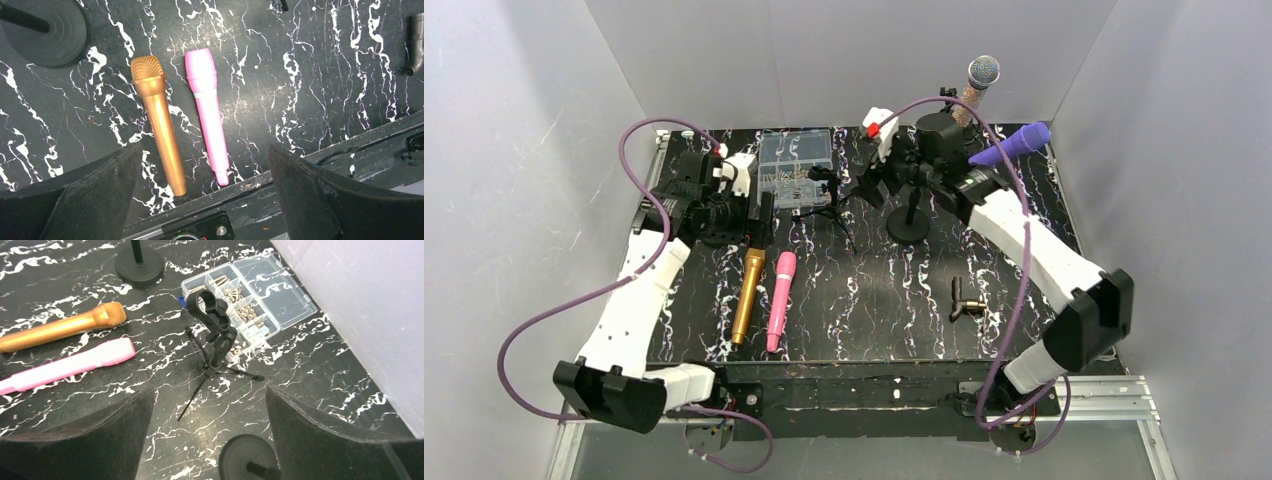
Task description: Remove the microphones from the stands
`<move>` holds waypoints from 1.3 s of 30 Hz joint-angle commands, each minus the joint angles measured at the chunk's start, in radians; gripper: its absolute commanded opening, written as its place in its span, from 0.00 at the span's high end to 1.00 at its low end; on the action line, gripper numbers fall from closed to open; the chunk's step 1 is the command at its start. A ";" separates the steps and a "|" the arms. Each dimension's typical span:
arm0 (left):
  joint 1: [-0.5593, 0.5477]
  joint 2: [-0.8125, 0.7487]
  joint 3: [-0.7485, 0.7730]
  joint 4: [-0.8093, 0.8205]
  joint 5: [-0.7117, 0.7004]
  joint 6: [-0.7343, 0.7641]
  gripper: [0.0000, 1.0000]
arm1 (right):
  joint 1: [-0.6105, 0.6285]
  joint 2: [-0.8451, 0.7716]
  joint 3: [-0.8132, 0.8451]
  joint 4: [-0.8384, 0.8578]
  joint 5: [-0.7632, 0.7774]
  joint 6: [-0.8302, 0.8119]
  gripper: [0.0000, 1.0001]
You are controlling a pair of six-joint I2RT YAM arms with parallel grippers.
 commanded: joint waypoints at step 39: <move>-0.281 0.305 0.531 -0.190 0.374 0.295 0.02 | -0.374 -0.817 -0.491 -0.156 0.302 0.309 0.15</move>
